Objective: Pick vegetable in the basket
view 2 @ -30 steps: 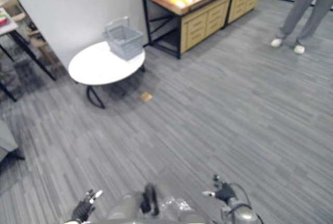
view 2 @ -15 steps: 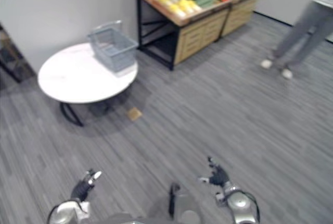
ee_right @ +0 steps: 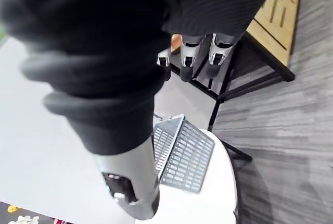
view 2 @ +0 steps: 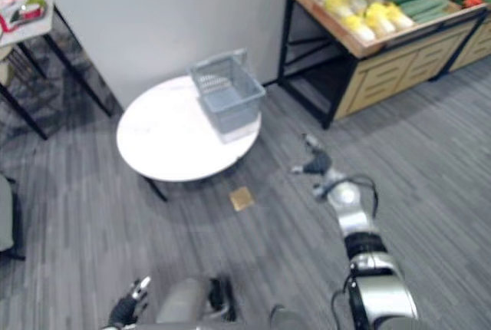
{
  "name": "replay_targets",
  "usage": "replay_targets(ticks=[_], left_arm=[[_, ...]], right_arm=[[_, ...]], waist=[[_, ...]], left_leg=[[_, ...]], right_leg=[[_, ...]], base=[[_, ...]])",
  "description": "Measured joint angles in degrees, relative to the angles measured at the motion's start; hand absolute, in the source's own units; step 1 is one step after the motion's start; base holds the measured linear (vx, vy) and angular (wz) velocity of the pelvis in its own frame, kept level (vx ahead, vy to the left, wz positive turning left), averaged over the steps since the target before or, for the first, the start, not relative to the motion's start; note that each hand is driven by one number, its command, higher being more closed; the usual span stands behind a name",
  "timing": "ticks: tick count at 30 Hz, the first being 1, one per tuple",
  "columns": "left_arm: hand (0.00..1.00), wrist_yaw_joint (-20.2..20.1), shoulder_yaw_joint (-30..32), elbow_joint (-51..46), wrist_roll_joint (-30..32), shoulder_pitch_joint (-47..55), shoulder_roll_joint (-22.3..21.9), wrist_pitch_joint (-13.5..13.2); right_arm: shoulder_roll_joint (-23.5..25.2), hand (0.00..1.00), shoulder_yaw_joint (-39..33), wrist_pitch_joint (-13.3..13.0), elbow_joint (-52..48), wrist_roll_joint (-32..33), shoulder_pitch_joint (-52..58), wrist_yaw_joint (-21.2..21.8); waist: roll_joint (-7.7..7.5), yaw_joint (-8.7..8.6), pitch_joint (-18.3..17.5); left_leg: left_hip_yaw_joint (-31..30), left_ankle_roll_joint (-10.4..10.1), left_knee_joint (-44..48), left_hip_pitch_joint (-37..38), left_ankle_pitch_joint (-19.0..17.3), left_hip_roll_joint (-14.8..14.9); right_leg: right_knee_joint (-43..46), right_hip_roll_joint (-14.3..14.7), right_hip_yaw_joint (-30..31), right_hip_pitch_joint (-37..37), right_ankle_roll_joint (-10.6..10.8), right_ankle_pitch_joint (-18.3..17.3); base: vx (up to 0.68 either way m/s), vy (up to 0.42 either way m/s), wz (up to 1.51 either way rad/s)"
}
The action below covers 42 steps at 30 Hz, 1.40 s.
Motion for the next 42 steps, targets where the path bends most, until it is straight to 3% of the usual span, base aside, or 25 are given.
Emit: replay_targets(ticks=[1, 2, 3, 4, 5, 6, 7, 8, 10, 11, 13, 14, 16, 18, 19, 20, 22, 24, 25, 27, 29, 30, 32, 34, 42], left_arm=[[0.00, 0.12, 0.05, 0.18, 0.01, 0.28, 0.23, 0.05], [0.00, 0.32, 0.11, 0.89, 0.02, -0.16, 0.85, 0.22], [0.00, 0.45, 0.06, 1.29, 0.05, -0.85, 1.47, 0.46], [0.00, 0.22, -0.50, 1.83, 0.69, -2.16, 1.18, 1.03], [0.00, -0.07, -1.15, 1.74, 0.95, -2.36, 1.26, 1.29], [0.00, -0.65, -1.27, 1.64, 2.60, -2.74, 1.69, 1.46], [0.00, -0.76, -1.34, 1.63, 2.97, -2.86, 1.92, 1.49], [0.00, -1.08, -1.63, 1.60, 4.06, -3.14, 2.52, 1.38], [0.00, -1.31, -1.86, 1.59, 4.09, -3.56, 3.33, 1.53], [0.00, -1.77, -2.94, 1.54, 4.06, -4.78, 5.30, 2.57], [0.00, -1.87, -3.92, 1.60, 4.08, -5.42, 6.46, 3.06], [0.00, -1.94, -3.85, 1.60, 4.29, -5.87, 7.13, 3.28], [0.00, -2.09, -3.88, 1.50, 4.70, -5.65, 7.54, 3.57], [0.00, -2.10, -3.89, -0.26, 4.80, -4.27, 8.13, 3.59], [0.00, -2.17, -4.04, 0.74, 4.79, -4.31, 6.82, 3.77], [0.00, -2.48, -4.28, 0.41, 4.83, -3.80, 6.17, 3.82], [0.00, -4.03, -4.47, 0.55, 4.92, -3.17, 4.35, 3.67], [0.00, -4.58, -4.74, 0.60, 4.92, -3.46, 3.86, 3.67], [0.00, -5.11, -5.06, 0.52, 4.90, -3.92, 3.91, 3.47], [0.00, -5.62, -5.71, 0.45, 4.90, -5.20, 3.94, 2.45], [0.00, -6.03, -6.47, 0.32, 4.93, -6.71, 3.87, 1.92], [0.00, -6.03, -6.47, -0.05, 4.93, -7.05, 4.00, 1.73], [0.00, -6.00, -6.64, 0.00, 4.94, -9.72, 4.15, 1.81], [0.00, -5.79, -7.21, -0.15, 4.86, -12.23, 4.18, 1.78], [0.00, -3.75, -10.89, -0.55, 4.77, -15.40, 4.12, 3.09]], right_arm=[[-0.22, 0.00, 0.56, 0.68, -0.01, -0.06, -0.67, -0.13], [0.03, 0.00, 0.80, 1.10, 0.00, -0.07, -0.69, -0.29], [0.08, 0.00, 1.38, 1.87, 0.04, -0.24, -0.78, -0.29], [-0.16, 0.00, 1.46, 2.13, 0.85, -2.55, -2.28, -0.92], [-0.13, 0.00, 1.37, 2.15, 1.98, -3.19, -3.25, -1.34], [-0.46, 0.00, 1.06, 1.84, 4.65, -4.85, -4.74, -1.99], [-0.79, 0.00, 0.87, 1.50, 5.95, -5.29, -5.38, -2.23], [-2.32, 0.00, 0.73, 0.24, 7.21, -6.32, -6.79, -2.36], [-3.22, 0.00, 0.76, -1.01, 6.92, -6.37, -8.24, -2.65], [-4.50, 0.00, 0.80, -1.14, 4.32, -6.79, -9.28, -4.02], [-5.14, 0.00, 0.87, -0.77, 2.07, -6.89, -9.22, -5.07], [-5.68, 0.00, 0.86, 0.10, 0.49, -7.74, -9.18, -6.54], [-5.68, 0.00, 0.88, 1.06, -0.55, -9.41, -8.83, -7.31], [-5.70, 0.00, 0.94, 0.96, -1.26, -11.24, -8.87, -7.35], [-6.68, 0.00, 2.71, 0.94, -2.89, -12.03, -9.60, -7.36], [-6.51, 0.00, 3.84, 0.93, -3.45, -12.91, -9.93, -7.32], [-7.35, 0.00, 7.68, 0.70, -4.86, -15.23, -10.81, -6.21], [-7.02, 0.00, 10.40, 1.52, -4.64, -16.20, -12.15, -5.89], [-6.44, 0.00, 11.75, 1.60, -4.21, -16.63, -14.22, -5.96], [-5.78, 0.00, 12.23, 1.58, -2.82, -17.62, -17.88, -6.06], [-6.44, 0.00, 12.60, 2.12, -1.22, -18.38, -21.69, -6.05], [-6.99, 0.00, 13.51, 2.24, -1.04, -19.52, -22.96, -6.06], [-9.25, 0.00, 14.22, 2.44, -0.47, -20.40, -25.33, -5.88], [-10.24, 0.00, 14.43, 3.97, -0.22, -20.69, -27.86, -5.74], [-10.91, 0.00, 18.29, 6.46, 2.25, -21.40, -37.22, -3.89]], waist=[[0.76, 0.32, -0.41], [-0.80, 0.98, -0.22], [-3.63, 1.12, -0.75], [-5.17, 1.25, -0.90], [-5.22, 0.96, -0.83], [-4.87, 0.69, -0.53], [-4.42, 0.54, -0.23], [-2.58, -0.01, 0.75], [-1.65, -0.24, 1.10], [-1.35, -0.46, 1.18], [-1.63, -0.82, 1.22], [-2.20, -1.12, 1.59], [-2.97, -0.78, 1.68], [-6.06, -0.56, 1.16], [-4.66, 0.45, 1.96], [-3.53, 0.66, 1.70], [-0.08, 0.57, 2.68], [0.40, 1.29, 4.16], [-0.31, 1.32, 4.71], [-0.55, 1.16, 5.44], [0.40, 0.99, 6.76], [0.31, 1.04, 7.17], [-0.60, 0.93, 8.51], [-0.28, 0.99, 10.04], [1.18, 2.02, 12.66]], left_leg=[[0.03, 4.46, -1.45, 0.34, 3.74, 0.48], [0.48, 8.24, -0.08, 0.78, 2.29, -0.50], [1.05, 8.84, 1.09, 0.49, 0.12, -2.12], [0.82, 10.01, 2.45, 0.81, -2.71, -3.88], [0.22, 10.40, 3.04, 1.49, -3.54, -4.47], [-0.79, 11.74, 4.39, 3.69, -5.42, -5.30], [-1.64, 11.90, 5.00, 5.08, -6.44, -5.43], [-5.08, 11.08, 4.86, 9.60, -8.45, -5.11], [-6.75, 10.30, 4.04, 11.66, -9.53, -4.47], [-9.76, 9.40, 1.89, 13.64, -10.16, -4.26], [-11.84, 8.14, 0.65, 14.94, -10.12, -4.32], [-13.79, 6.80, 0.62, 16.29, -10.80, -4.56], [-15.51, 4.53, 1.28, 17.94, -12.26, -5.12], [-16.40, 2.38, 3.58, 17.68, -14.55, -6.37], [-16.52, 1.59, 8.03, 17.21, -17.71, -4.90], [-15.87, 0.67, 10.62, 15.90, -18.24, -3.10], [-16.18, -0.22, 27.98, 7.12, -18.61, 3.03], [-16.06, -0.71, 30.22, 5.46, -19.63, 5.31], [-16.13, -0.80, 26.09, 4.31, -19.61, 5.45], [-16.30, -0.73, 18.55, 3.23, -17.68, 5.58], [-16.15, -0.71, 9.78, 2.57, -9.97, 6.35], [-15.99, -2.12, 7.94, 2.37, -7.05, 6.39], [-15.75, -1.78, 3.16, 1.75, -4.34, 3.91], [-16.36, -1.36, -1.30, 1.81, -1.65, 1.86], [-19.63, -0.84, -4.97, -1.14, 1.42, -0.12]], right_leg=[[1.81, 0.99, 0.43, 1.74, 0.25, -3.75], [3.65, -0.17, 0.59, 1.71, -0.11, -5.59], [7.40, -2.52, 0.38, 0.41, 0.62, -7.55], [21.57, -5.71, 0.28, -5.54, 2.23, -8.16], [28.21, -7.20, 0.23, -8.03, 2.84, -7.11], [38.58, -9.27, 0.02, -11.20, 2.03, -6.74], [41.44, -9.66, -0.13, -11.72, 1.17, -7.24], [41.60, -9.00, -1.89, -12.85, -0.63, -8.61], [37.70, -7.48, -1.95, -15.32, -0.75, -8.65], [28.19, -5.03, -0.68, -20.08, 0.86, -7.12], [20.33, -3.86, 0.72, -22.36, 2.11, -3.67], [12.49, -3.62, 1.89, -23.82, 2.60, 1.58], [8.99, -3.58, 2.29, -24.02, 1.36, 7.85], [6.00, -3.61, 2.51, -22.68, -1.42, 14.78], [5.97, -2.45, 1.74, -21.80, -2.89, 15.46], [5.33, -1.48, 1.59, -21.70, -3.04, 15.32], [0.90, 1.90, 0.81, -18.40, -4.10, 13.72], [-0.47, 3.06, 1.08, -15.87, -5.60, 13.83], [-0.55, 2.80, 1.28, -15.80, -5.91, 13.54], [-1.16, 2.78, 1.87, -16.29, -5.92, 13.51], [-1.49, 3.46, 1.89, -16.91, -5.58, 13.38], [-1.18, 3.49, 2.13, -17.82, -5.26, 13.18], [-0.09, 1.49, 1.66, -20.88, -4.39, 12.89], [-0.07, -0.07, 0.39, -22.26, -3.98, 12.99], [0.65, -1.79, -3.51, -25.20, -3.56, 12.71]], base=[[0.70, 0.152, -0.05], [0.69, 0.176, -0.06], [0.51, 0.146, 0.08], [0.48, 0.154, 0.17], [0.46, 0.149, 0.26], [0.47, 0.117, 0.30], [0.61, 0.092, 0.56], [0.42, 0.039, 0.52], [0.32, -0.030, 0.56], [0.35, -0.078, 0.72], [0.28, -0.096, 0.87], [0.27, -0.110, 0.88], [0.39, -0.182, 0.88], [0.58, -0.313, 0.76], [0.48, -0.266, 0.39], [0.39, -0.232, 0.16], [0.29, -0.198, 0.11], [0.26, -0.124, -0.18], [0.21, -0.093, -0.27], [0.16, -0.043, -0.23], [0.13, 0.046, -0.19], [0.10, 0.105, -0.12], [0.08, 0.114, 0.16], [0.05, 0.097, 0.41], [0.01, 0.040, 0.28]])
